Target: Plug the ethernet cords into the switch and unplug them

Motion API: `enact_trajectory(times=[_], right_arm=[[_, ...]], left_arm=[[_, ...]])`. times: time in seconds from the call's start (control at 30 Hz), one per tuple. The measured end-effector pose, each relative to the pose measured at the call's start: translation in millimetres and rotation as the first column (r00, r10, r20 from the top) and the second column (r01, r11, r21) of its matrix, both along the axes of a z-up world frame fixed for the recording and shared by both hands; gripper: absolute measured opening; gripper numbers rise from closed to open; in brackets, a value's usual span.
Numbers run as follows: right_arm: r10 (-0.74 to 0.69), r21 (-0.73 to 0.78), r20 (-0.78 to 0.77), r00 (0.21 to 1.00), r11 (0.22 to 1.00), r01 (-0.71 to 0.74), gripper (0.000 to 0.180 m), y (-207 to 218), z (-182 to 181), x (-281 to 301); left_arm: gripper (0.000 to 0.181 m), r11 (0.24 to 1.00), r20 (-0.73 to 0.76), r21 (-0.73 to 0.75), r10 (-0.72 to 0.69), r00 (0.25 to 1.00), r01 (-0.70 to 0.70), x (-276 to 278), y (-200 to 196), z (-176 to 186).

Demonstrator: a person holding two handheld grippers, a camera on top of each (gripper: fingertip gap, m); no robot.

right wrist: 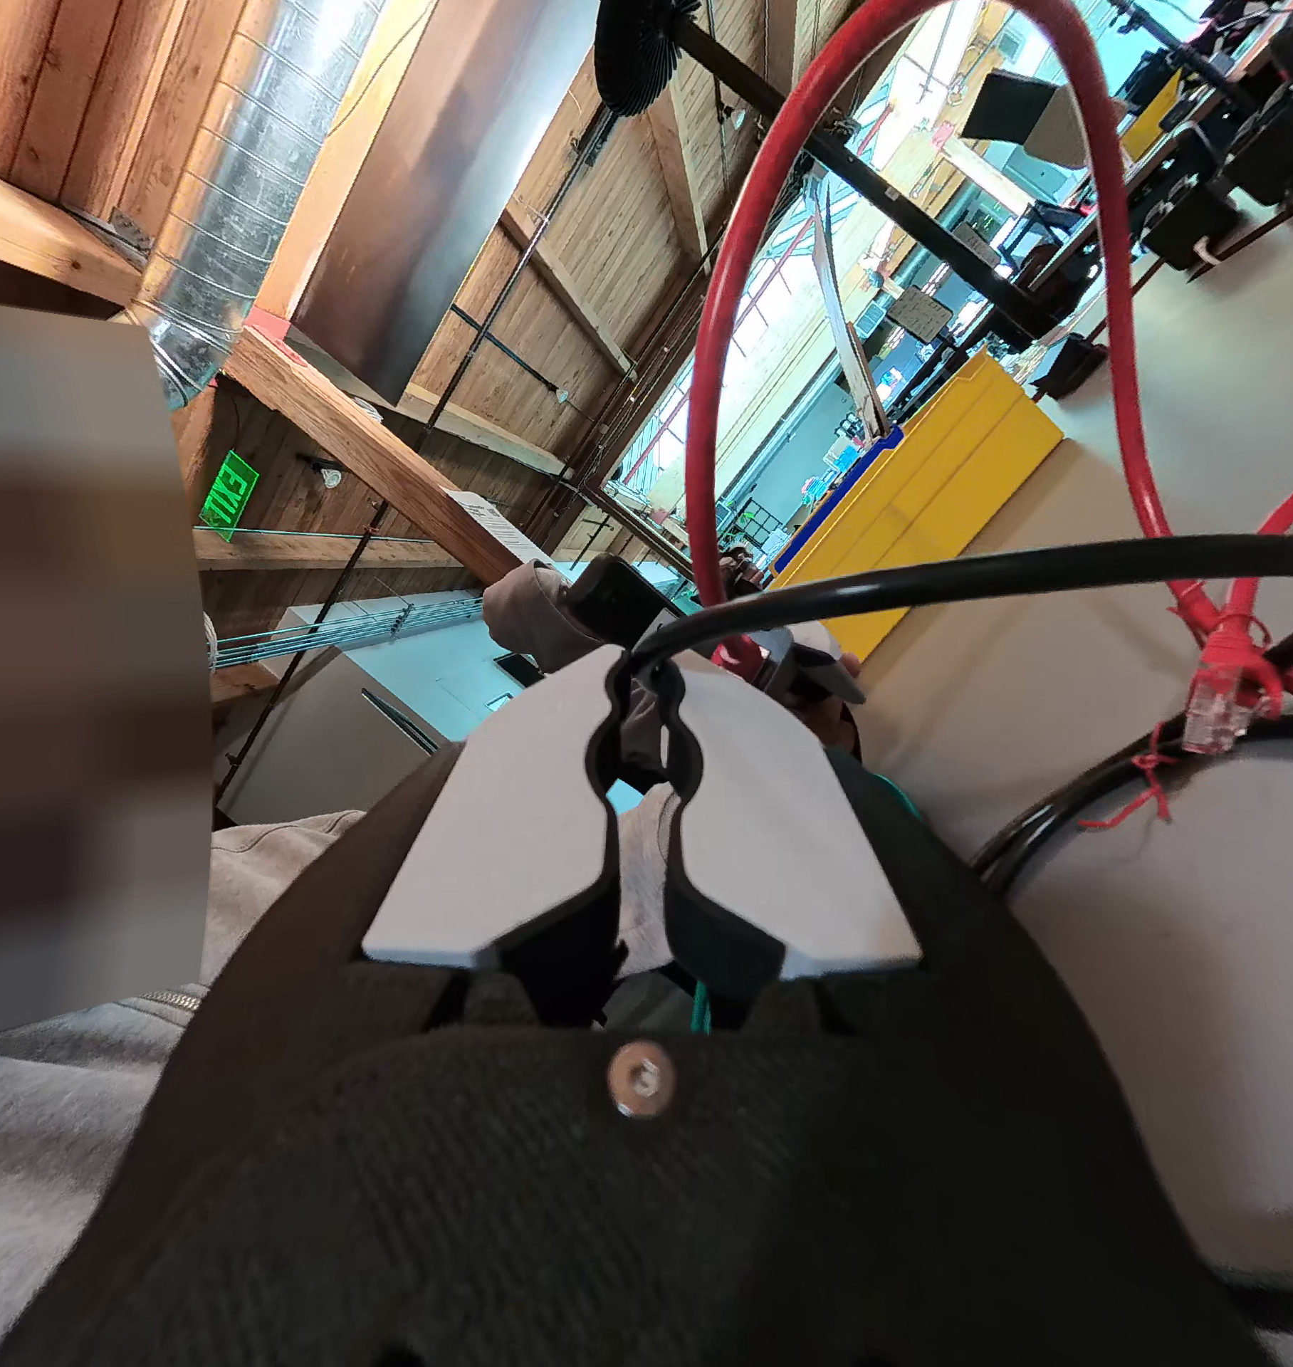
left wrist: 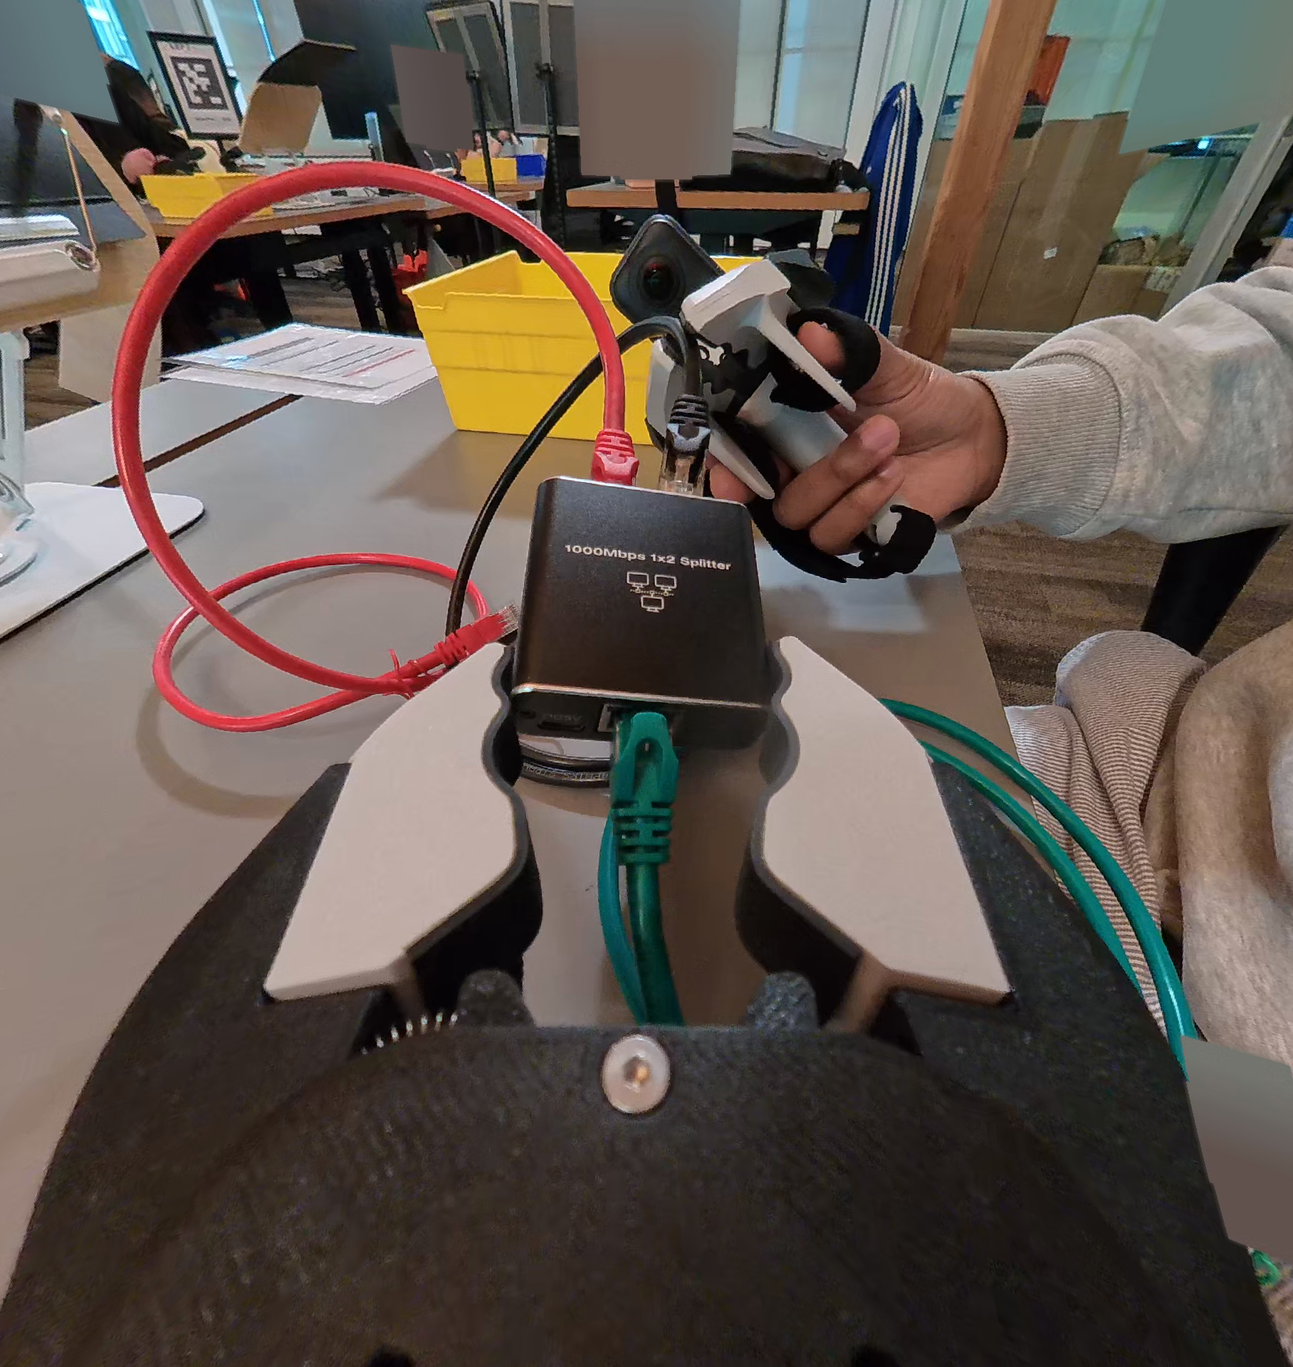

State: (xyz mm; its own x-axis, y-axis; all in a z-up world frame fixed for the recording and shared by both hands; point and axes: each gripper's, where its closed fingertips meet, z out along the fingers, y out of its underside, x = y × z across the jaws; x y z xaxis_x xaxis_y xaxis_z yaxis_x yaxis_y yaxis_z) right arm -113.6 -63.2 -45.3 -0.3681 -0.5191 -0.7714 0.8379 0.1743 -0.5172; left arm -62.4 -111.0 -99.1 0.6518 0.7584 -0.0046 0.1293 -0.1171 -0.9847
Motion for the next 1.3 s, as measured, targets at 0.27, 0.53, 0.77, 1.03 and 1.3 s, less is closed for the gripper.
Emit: enact_trajectory(times=[0.27, 0.53, 0.77, 1.03, 1.3], right_arm=[[0.007, -0.009, -0.010, 1.000, 1.000, -0.007, 0.006, 1, 1, 1], [0.009, 0.035, 0.007, 1.000, 0.999, -0.010, 0.006, -2, -7, -1], [-0.012, 0.091, -0.013, 1.000, 0.996, 0.013, 0.007, -5, -15, -2], [-0.025, 0.149, -0.063, 0.998, 0.988, 0.034, 0.006, -11, -26, 9], [-0.070, 0.155, -0.018, 0.997, 0.985, 0.072, 0.005, -12, -29, 6]], left_arm=[[0.063, 1.000, 0.006, 0.010, -0.008, 1.000, 0.008, 1, 1, 0], [0.063, 1.000, 0.012, 0.018, -0.015, 1.000, 0.014, 1, 2, 0], [0.063, 1.000, 0.015, 0.024, -0.010, 1.000, 0.010, 0, 1, 0], [0.063, 1.000, 0.029, -0.001, -0.009, 1.000, 0.009, -1, 6, -3], [0.063, 1.000, 0.040, -0.005, 0.006, 0.999, -0.006, -4, 4, -5]])
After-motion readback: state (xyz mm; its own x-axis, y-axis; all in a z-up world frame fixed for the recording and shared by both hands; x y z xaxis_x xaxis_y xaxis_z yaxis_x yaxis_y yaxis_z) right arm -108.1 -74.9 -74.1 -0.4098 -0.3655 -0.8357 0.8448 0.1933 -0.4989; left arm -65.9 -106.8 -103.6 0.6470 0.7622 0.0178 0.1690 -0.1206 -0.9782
